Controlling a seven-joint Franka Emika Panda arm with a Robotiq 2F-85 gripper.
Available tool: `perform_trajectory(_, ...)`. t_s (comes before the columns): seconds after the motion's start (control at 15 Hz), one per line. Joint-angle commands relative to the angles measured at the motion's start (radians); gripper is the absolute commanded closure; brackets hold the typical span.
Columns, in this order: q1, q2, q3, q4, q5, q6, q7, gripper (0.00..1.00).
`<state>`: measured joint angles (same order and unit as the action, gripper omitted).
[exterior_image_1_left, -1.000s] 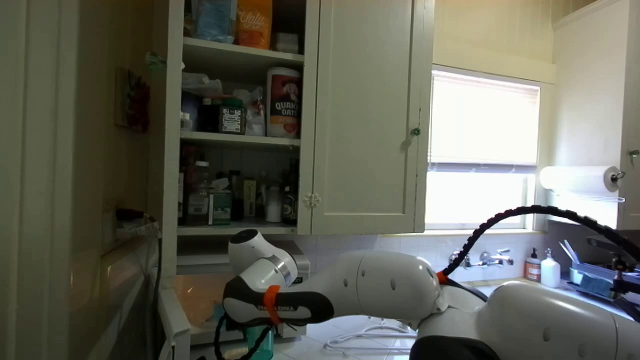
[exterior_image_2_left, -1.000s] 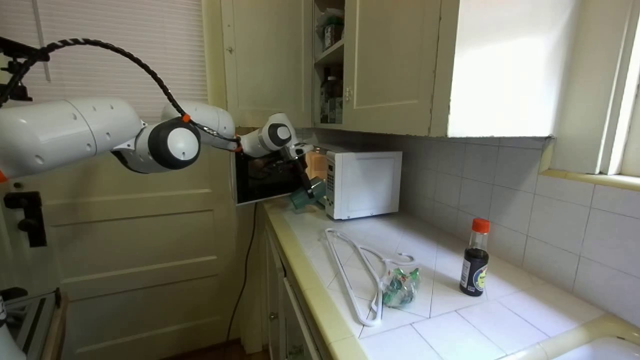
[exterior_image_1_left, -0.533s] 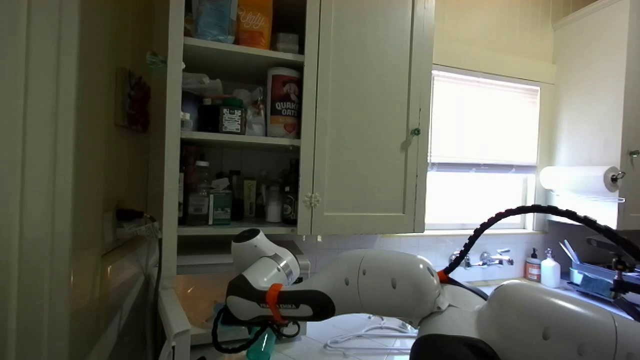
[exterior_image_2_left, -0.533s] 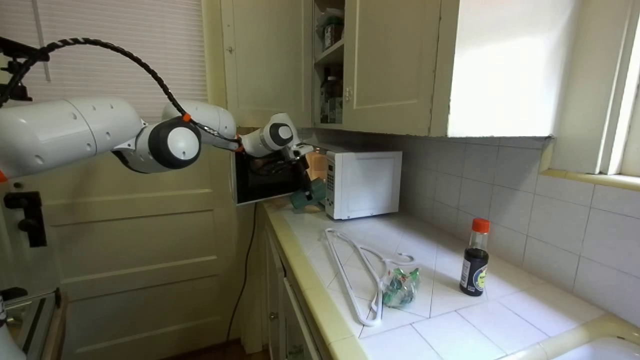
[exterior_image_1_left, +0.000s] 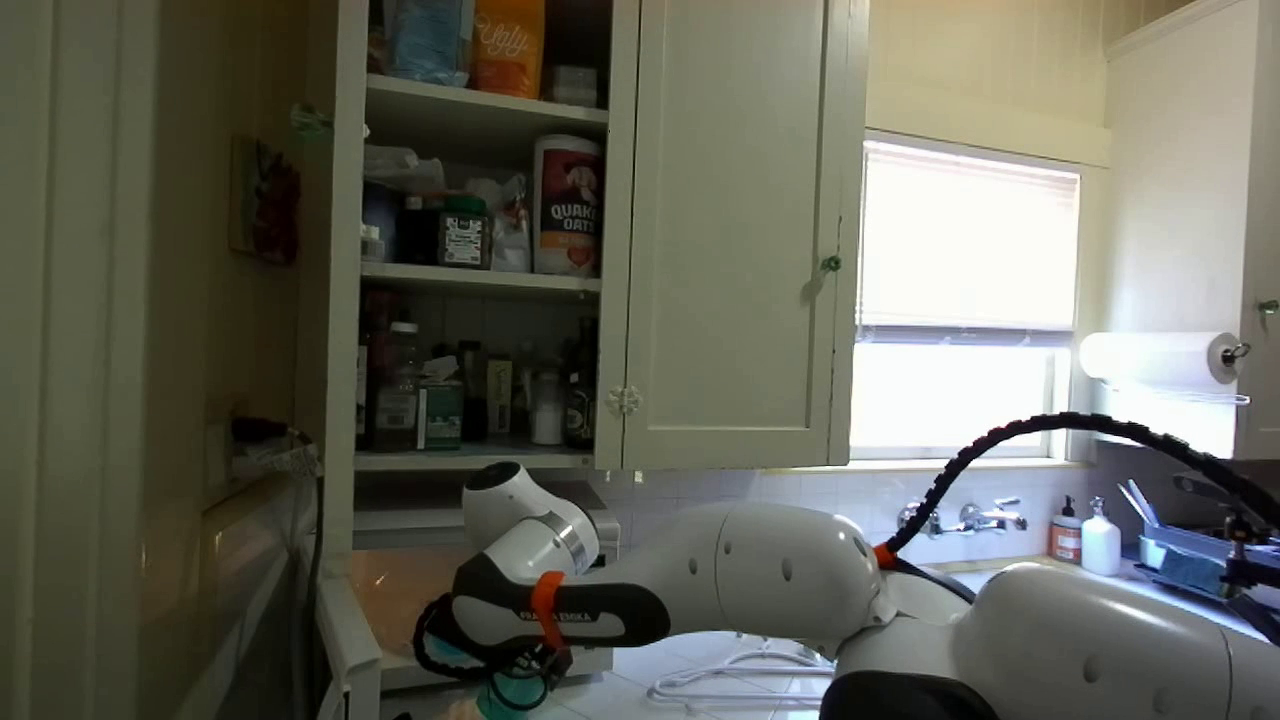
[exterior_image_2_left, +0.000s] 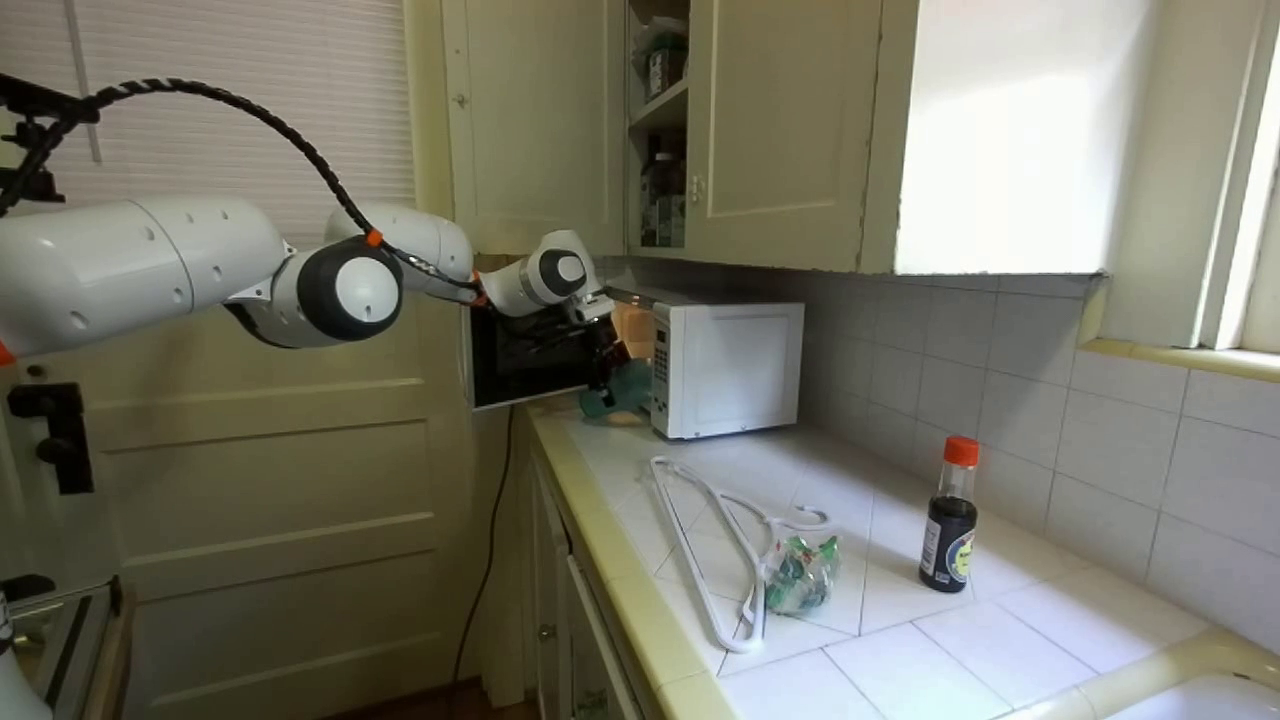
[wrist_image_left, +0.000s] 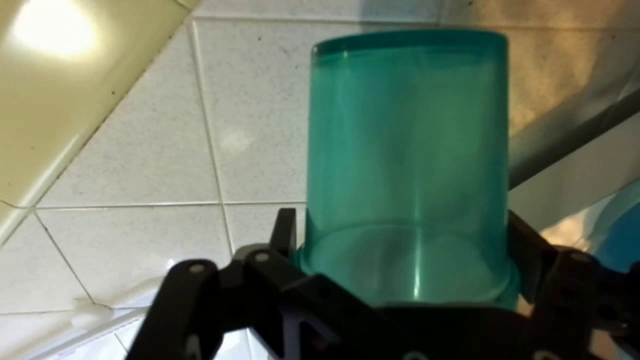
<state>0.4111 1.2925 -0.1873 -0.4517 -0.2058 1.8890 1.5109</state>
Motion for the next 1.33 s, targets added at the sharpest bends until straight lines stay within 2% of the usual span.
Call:
perform_trajectory(0.0,0.003,0.010,0.005,0.002,0.013,0.023,0.193,0.29)
perform_trajectory(0.07,0.006,0.013,0.003,0.005,0.010,0.031,0.243,0.29)
perform_trajectory(0.2,0.006,0.016,0.017,0.005,-0.005,0.067,0.152,0.29)
perform_trajectory(0.27,0.003,0.010,0.040,0.003,-0.004,0.022,0.006,0.29)
perform_trajectory(0.6,0.022,0.002,0.020,-0.001,-0.046,-0.135,-0.224,0.29)
perform_trajectory(1.0,0.041,0.009,-0.016,0.000,-0.117,-0.238,-0.493,0.29)
perform_trajectory(1.13,0.054,0.022,-0.043,0.009,-0.157,-0.248,-0.562,0.29)
perform_trajectory(1.27,0.056,0.034,-0.057,0.018,-0.170,-0.215,-0.556,0.29)
